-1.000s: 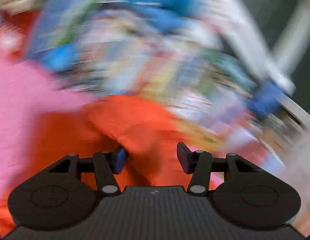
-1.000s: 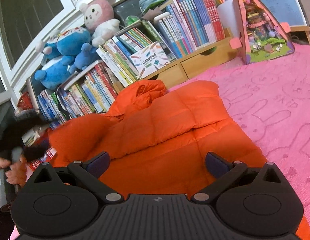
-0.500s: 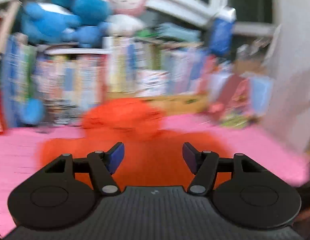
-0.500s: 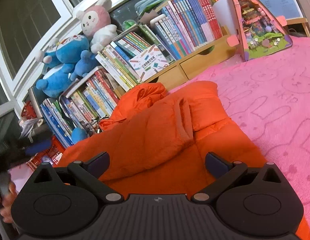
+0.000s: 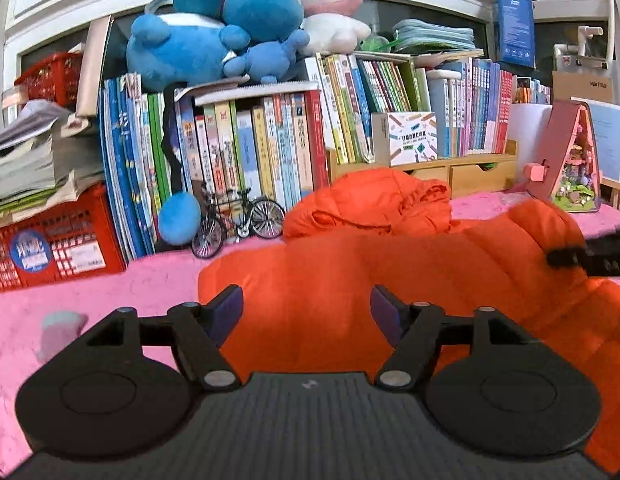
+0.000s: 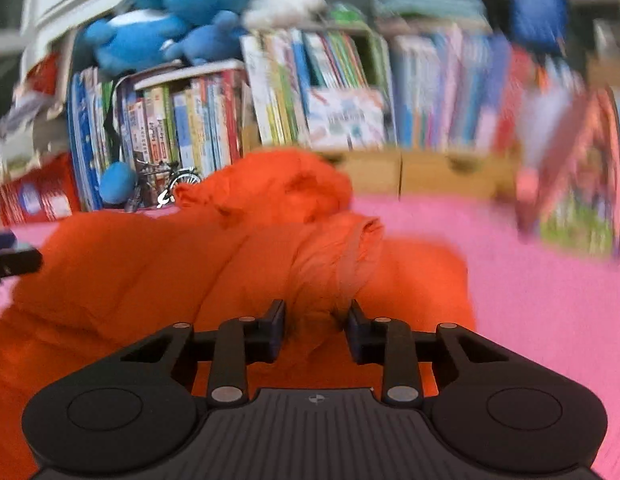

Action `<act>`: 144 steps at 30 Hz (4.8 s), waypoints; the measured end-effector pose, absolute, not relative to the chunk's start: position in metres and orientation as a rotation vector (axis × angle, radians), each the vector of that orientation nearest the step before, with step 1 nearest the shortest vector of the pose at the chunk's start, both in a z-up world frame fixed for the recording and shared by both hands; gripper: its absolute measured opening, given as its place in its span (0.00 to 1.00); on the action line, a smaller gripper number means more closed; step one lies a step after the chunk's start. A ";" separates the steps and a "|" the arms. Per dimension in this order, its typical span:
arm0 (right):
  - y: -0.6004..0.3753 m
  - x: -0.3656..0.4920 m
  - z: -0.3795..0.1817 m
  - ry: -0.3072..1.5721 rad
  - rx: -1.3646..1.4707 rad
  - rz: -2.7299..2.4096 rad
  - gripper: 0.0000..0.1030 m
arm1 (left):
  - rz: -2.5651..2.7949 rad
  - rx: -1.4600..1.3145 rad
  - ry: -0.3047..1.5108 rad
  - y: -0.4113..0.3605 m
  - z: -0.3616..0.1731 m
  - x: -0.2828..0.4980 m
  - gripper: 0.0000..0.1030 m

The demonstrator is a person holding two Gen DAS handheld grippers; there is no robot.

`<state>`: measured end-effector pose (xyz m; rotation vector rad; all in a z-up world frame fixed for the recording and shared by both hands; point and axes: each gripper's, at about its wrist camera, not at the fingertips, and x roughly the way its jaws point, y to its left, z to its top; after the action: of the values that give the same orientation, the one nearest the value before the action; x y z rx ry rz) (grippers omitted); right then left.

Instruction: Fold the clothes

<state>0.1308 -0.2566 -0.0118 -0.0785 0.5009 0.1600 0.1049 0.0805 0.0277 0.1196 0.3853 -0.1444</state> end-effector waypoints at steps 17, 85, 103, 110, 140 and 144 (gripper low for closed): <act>-0.218 0.125 -0.032 0.315 -0.655 0.147 0.91 | -0.017 0.178 0.255 0.082 0.011 0.126 0.80; -0.295 0.252 -0.050 0.619 0.021 -0.025 0.80 | 0.214 -0.114 0.605 0.105 -0.030 0.221 0.87; -0.287 0.266 -0.055 0.678 0.023 -0.012 0.91 | 0.205 -0.132 0.672 0.111 -0.031 0.230 0.88; -0.284 0.222 -0.018 0.584 0.105 0.081 0.90 | 0.103 -0.143 0.594 0.096 0.008 0.171 0.87; -0.304 0.179 -0.052 0.692 0.014 0.089 1.00 | 0.162 -0.032 0.681 0.106 -0.039 0.138 0.98; -0.305 0.180 -0.052 0.693 0.019 0.092 1.00 | 0.156 -0.067 0.691 0.111 -0.040 0.139 0.99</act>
<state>0.1795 -0.3048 -0.0517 0.0188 0.6926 0.0922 0.1391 0.1114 -0.0403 -0.0669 0.6915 0.1558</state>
